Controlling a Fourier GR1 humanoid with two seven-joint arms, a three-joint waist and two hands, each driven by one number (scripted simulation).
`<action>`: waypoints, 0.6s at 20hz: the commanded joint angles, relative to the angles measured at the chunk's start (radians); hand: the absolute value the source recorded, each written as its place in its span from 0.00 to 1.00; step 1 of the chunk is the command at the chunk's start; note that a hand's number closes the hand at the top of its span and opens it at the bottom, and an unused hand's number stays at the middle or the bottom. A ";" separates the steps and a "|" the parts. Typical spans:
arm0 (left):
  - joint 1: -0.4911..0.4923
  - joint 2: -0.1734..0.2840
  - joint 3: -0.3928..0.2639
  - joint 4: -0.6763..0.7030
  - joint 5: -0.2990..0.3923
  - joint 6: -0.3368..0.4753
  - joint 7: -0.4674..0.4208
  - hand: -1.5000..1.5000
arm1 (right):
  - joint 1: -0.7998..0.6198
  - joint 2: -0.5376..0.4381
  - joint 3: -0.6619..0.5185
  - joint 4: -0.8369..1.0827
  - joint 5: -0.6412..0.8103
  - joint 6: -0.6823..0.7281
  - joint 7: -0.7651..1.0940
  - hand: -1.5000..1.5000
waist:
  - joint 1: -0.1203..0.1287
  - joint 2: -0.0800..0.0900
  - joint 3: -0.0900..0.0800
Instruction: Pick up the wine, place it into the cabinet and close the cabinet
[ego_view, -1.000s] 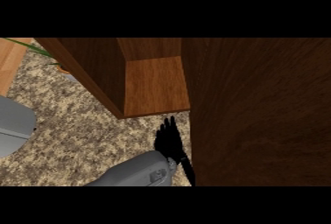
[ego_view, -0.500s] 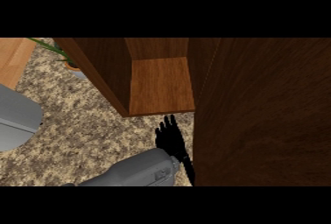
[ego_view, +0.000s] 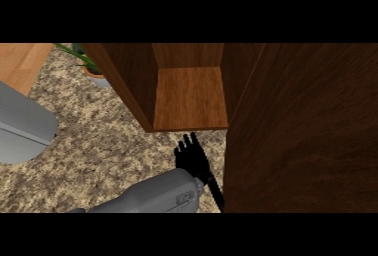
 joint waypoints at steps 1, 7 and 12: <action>-0.017 -0.001 0.014 -0.006 -0.024 0.060 0.195 0.00 | 0.034 -0.006 -0.017 -0.088 -0.019 -0.017 0.046 0.00 | 0.016 -0.005 -0.001; 0.070 -0.001 0.054 0.068 -0.034 0.032 0.124 0.00 | 0.033 -0.015 -0.008 -0.107 -0.003 -0.024 0.063 0.00 | 0.032 -0.004 -0.001; 0.164 0.109 0.021 -0.058 -0.103 0.063 0.147 0.00 | 0.027 -0.011 -0.025 -0.100 -0.007 -0.031 0.053 0.00 | 0.048 -0.008 -0.001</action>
